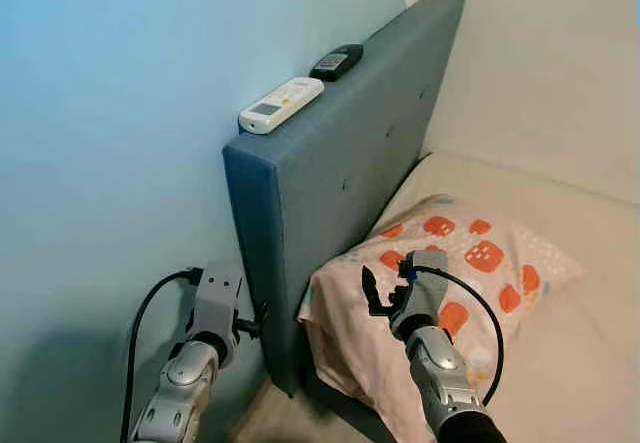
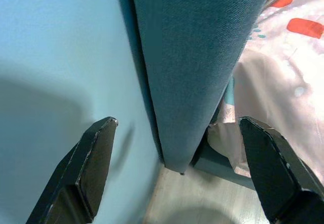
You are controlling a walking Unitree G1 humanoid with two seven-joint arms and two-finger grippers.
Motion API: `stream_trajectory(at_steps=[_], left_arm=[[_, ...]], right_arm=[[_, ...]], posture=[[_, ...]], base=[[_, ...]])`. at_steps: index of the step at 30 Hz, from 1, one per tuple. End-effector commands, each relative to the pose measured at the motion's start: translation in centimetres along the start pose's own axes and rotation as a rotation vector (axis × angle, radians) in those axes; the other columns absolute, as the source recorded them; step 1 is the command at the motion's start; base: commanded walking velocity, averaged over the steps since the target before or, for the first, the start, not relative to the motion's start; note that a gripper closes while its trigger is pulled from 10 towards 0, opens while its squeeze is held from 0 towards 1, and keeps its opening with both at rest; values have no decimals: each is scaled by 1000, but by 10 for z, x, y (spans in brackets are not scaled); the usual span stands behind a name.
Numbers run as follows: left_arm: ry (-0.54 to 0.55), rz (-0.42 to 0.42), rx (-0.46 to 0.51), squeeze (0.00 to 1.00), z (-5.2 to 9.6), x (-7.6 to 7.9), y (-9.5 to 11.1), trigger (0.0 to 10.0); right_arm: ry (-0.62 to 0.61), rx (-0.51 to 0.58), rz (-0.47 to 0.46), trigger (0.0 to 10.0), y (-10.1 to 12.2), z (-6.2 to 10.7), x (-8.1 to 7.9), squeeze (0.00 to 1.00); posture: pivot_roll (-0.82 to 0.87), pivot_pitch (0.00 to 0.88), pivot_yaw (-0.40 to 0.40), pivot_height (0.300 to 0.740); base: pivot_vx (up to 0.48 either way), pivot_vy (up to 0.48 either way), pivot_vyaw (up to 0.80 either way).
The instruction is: Clean up the room
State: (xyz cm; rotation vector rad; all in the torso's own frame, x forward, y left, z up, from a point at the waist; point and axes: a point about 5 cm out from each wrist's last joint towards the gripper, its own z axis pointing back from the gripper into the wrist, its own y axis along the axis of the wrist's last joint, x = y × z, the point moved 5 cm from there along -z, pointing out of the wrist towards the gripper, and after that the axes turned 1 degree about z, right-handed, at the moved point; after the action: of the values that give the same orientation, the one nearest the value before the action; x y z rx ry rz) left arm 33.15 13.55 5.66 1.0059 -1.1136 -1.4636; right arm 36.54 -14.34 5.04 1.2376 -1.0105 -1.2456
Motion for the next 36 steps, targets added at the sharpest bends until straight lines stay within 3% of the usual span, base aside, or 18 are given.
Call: stream_trajectory(at_steps=[1, 12, 14, 18, 36], left_arm=[[7, -10, -31, 0, 0, -2, -6, 10000], [18, 7, -46, 0, -1, -3, -8, 10000], [19, 52, -83, 0, -1, -4, -14, 10000], [17, 63, -91, 0, -2, -5, -15, 10000], [66, 9, -36, 0, -4, -11, -6, 10000]], right_arm=[[-9, -16, -16, 10000, -6, 3, 2, 0], [-10, -15, -14, 10000, -5, 3, 3, 0], [-10, -15, -14, 10000, -5, 3, 3, 0], [-9, -15, -13, 10000, -5, 3, 3, 0], [-16, -16, -15, 10000, -4, 2, 7, 0]], posture=[[40, 125, 0, 730], [37, 128, -3, 730], [37, 130, -4, 730], [38, 132, -5, 730], [36, 145, -8, 730]], base=[[0, -435, 0], [0, -430, 0], [0, 240, 0], [0, 480, 0], [0, 27, 0]])
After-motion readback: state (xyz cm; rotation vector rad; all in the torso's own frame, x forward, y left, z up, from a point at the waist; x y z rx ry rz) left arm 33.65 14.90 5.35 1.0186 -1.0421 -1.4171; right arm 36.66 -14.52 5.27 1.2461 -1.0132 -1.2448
